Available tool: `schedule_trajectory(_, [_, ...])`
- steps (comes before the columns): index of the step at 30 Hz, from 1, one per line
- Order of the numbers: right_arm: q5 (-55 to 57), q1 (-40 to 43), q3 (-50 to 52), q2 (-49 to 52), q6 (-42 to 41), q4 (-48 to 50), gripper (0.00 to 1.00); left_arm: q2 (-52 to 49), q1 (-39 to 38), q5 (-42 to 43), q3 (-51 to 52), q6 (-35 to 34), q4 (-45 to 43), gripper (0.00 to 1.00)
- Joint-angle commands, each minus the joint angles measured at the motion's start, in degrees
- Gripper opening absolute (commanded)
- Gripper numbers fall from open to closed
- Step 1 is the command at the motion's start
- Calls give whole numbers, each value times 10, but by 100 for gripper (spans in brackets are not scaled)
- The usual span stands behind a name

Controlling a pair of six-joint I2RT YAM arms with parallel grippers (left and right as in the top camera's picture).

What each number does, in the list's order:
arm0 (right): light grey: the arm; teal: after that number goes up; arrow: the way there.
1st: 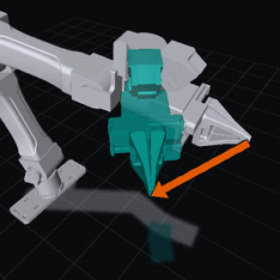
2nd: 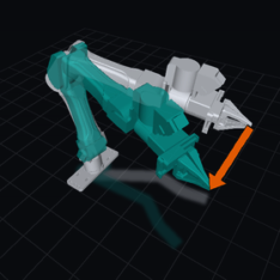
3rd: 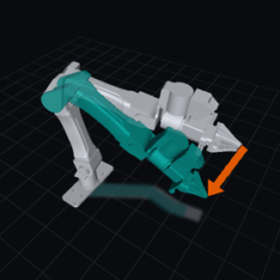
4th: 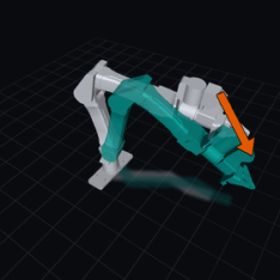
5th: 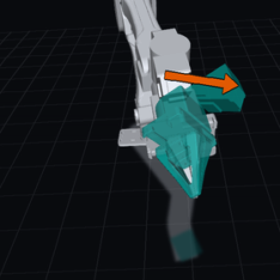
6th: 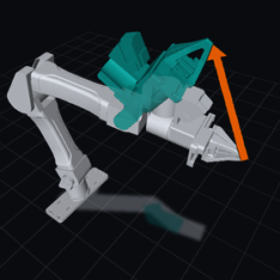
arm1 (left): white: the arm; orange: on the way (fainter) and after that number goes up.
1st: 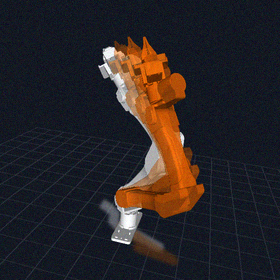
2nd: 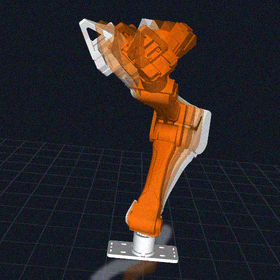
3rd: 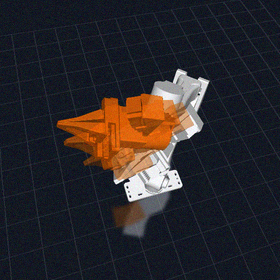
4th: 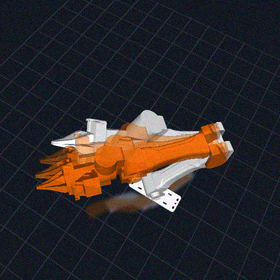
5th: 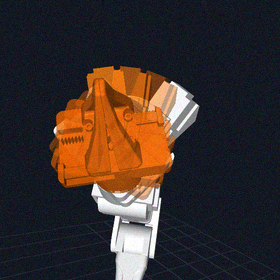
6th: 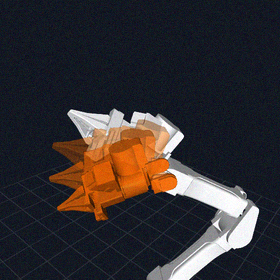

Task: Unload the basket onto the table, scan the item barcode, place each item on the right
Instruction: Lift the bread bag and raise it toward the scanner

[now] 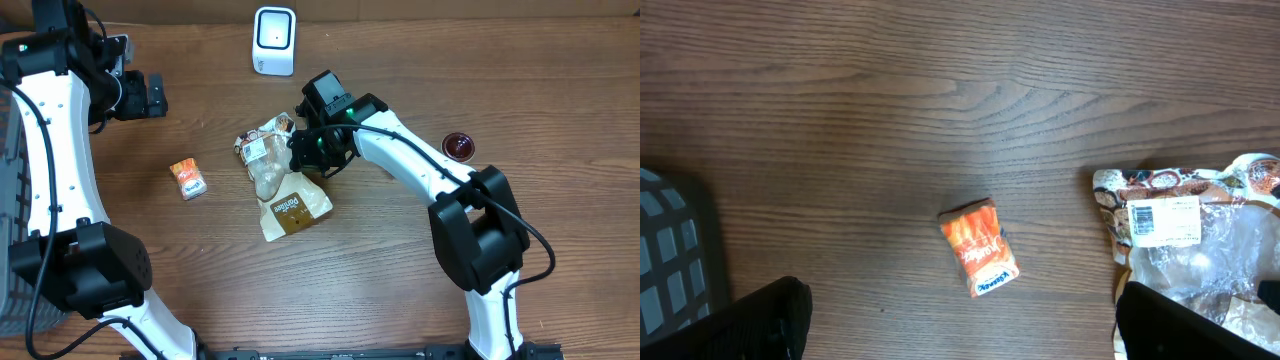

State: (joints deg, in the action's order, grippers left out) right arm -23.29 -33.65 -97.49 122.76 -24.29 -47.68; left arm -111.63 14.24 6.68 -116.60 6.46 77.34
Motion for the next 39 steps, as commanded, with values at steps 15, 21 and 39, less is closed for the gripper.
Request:
schedule_trajectory(15, [-40,27,8,76,-47,-5,31,9,-4,4,3,12,0,100])
schedule_trajectory(21, [-101,55,8,76,6,-19,47,9,-4,4,3,12,0,100])
schedule_trajectory(39, [-130,-35,56,138,-149,117,43,9,-4,4,3,12,0,100])
